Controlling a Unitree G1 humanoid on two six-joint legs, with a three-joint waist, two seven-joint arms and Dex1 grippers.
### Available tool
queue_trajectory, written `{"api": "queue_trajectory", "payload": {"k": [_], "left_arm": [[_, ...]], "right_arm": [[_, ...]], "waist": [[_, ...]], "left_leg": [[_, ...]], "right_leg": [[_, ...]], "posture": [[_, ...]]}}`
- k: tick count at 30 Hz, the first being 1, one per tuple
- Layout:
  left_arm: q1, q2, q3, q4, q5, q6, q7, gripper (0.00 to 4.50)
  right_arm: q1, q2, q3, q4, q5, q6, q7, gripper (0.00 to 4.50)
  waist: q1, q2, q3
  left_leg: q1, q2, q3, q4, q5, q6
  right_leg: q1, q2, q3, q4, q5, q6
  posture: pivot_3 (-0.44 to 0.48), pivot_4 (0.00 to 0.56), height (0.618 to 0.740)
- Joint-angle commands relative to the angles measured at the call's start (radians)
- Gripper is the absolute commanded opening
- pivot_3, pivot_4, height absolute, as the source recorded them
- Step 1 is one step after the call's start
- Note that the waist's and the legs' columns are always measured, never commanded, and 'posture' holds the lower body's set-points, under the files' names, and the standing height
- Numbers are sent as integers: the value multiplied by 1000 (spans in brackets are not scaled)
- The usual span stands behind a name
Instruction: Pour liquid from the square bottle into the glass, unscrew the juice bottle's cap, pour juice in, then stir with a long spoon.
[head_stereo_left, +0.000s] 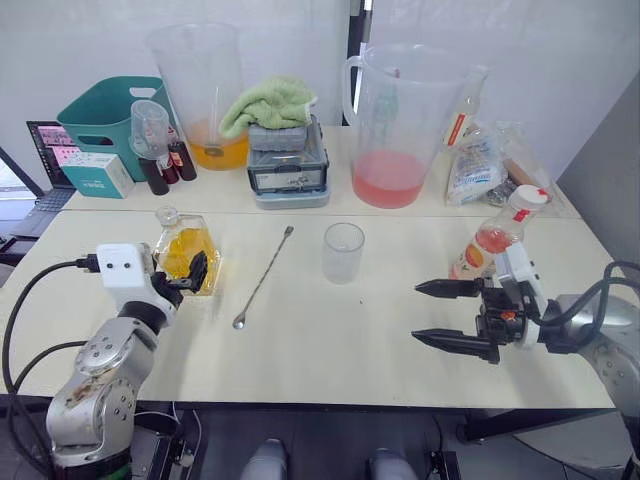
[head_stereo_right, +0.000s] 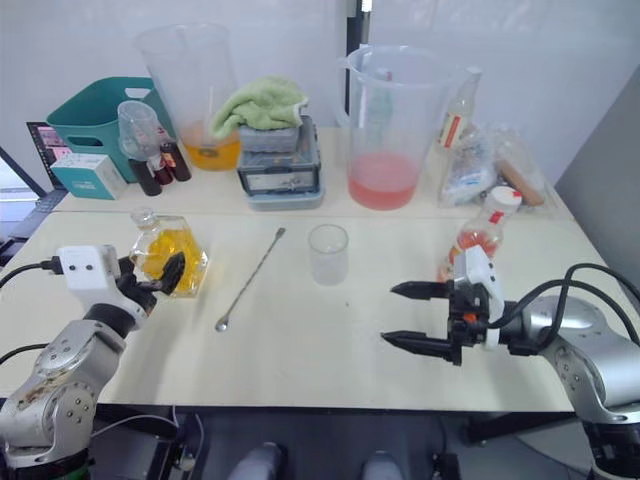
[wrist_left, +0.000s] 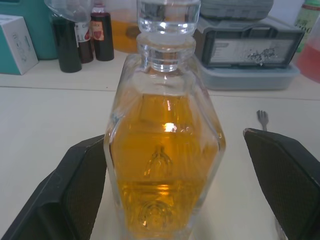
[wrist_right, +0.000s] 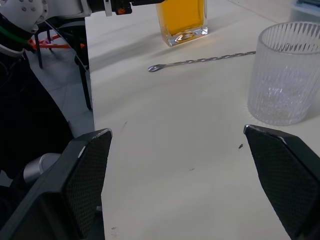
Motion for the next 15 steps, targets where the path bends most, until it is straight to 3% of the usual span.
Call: {"api": "queue_trajectory", "payload": {"k": [1, 10, 15], "left_arm": [[-45, 21, -15, 22, 45, 15, 15, 4482], [-150, 25, -45, 141, 121, 19, 15, 4482], [-161, 18, -51, 158, 123, 2, -14, 2934]], "right_arm": [[3, -6, -40, -41, 19, -5, -15, 4500], [17, -1, -60, -68, 38, 10, -65, 4500], [28, 3, -60, -78, 41, 13, -86, 4500]], "waist": [[-1, 0, 0], [0, -1, 0], [-1, -1, 0]], "left_leg": [[0, 0, 0, 0, 0, 0], [0, 0, 0, 0, 0, 0], [0, 0, 0, 0, 0, 0]], "right_leg": [[0, 0, 0, 0, 0, 0], [0, 0, 0, 0, 0, 0], [0, 0, 0, 0, 0, 0]], "posture": [[0, 150, 740], [0, 150, 740], [0, 150, 740]]}}
